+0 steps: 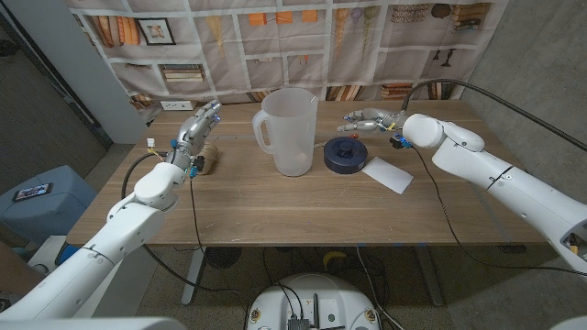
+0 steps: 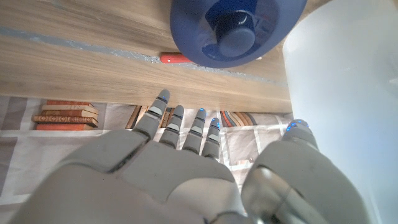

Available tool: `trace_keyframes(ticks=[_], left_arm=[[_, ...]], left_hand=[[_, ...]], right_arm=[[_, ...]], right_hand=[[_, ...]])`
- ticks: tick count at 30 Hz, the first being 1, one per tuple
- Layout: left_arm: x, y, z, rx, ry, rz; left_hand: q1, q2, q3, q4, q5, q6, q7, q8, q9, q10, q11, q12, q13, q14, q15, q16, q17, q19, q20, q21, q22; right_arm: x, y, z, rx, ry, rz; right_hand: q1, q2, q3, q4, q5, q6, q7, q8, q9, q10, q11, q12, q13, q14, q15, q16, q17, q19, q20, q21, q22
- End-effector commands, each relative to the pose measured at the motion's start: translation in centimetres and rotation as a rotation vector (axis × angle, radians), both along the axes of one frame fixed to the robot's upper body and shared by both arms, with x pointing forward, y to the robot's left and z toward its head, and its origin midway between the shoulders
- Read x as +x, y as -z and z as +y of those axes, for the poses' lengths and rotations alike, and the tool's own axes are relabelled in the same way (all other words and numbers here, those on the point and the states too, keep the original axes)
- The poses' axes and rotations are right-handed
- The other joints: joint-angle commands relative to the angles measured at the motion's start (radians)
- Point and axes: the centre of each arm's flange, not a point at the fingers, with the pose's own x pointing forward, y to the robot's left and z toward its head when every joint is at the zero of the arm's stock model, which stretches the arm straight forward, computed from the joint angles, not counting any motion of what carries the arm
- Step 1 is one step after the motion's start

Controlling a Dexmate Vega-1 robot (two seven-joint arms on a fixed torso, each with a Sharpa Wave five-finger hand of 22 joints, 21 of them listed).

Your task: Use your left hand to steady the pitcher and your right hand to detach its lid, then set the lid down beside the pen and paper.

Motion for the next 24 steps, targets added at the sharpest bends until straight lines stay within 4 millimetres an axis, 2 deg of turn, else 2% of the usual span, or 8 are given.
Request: trace_keyframes(ticks=[1,8,13,24], left_arm=[[0.1,0.1,-0.3,0.016,-0.026,-0.012],[-0.2,0.6,-0.4,0.011,-0.039,-0.043],[0.1,0.9,-0.9,0.011,-0.032,-0.04],[1.7,2.6,-1.8,-0.057,-0.013,-0.042]], left_hand=[[-0.012,0.007,0.01,0.0,0.005,0.008,-0.002,0.002,0.0,0.007,0.004,0.009,0.0,0.002,-0.005,0.002,0.002,0.014,-0.001,0.008,0.003],[-0.025,0.012,0.012,0.006,0.005,0.004,-0.009,-0.001,0.0,0.002,0.001,0.007,0.0,0.0,-0.007,0.002,0.003,0.017,-0.001,0.008,0.003],[-0.04,0.014,0.017,0.011,0.005,-0.017,-0.02,-0.009,-0.001,-0.022,-0.004,-0.002,0.0,-0.013,-0.01,-0.002,0.003,0.005,-0.004,0.003,0.003],[-0.07,0.018,0.022,0.025,0.006,-0.047,-0.011,-0.013,-0.002,-0.048,-0.009,-0.006,-0.002,-0.03,-0.011,-0.003,0.005,-0.011,-0.017,-0.001,0.003]], right_arm=[[0.3,0.3,-1.9,0.221,-0.067,-0.013],[0.7,1.5,-2.7,0.341,-0.129,-0.003],[0.9,2.1,-2.9,0.401,-0.17,0.008],[1.3,3.5,-4.2,0.589,-0.234,-0.011]], right_hand=[[-0.015,0.009,-0.003,0.011,0.004,-0.011,0.001,-0.008,-0.002,-0.026,-0.001,-0.003,-0.006,-0.015,-0.001,-0.011,-0.002,-0.005,-0.017,0.001,0.003],[-0.028,0.016,-0.005,0.017,0.003,-0.016,0.006,-0.009,-0.003,-0.04,0.003,-0.002,-0.014,-0.03,-0.008,-0.022,-0.006,-0.013,-0.03,0.0,0.002],[-0.033,0.023,-0.005,0.019,0.002,-0.021,0.015,-0.01,-0.004,-0.057,0.006,-0.003,-0.022,-0.046,-0.02,-0.035,-0.013,-0.023,-0.049,-0.001,0.002],[-0.06,0.045,-0.007,0.035,-0.001,-0.024,0.041,-0.01,-0.006,-0.061,0.011,0.003,-0.036,-0.053,-0.023,-0.044,-0.019,-0.03,-0.067,0.0,0.002]])
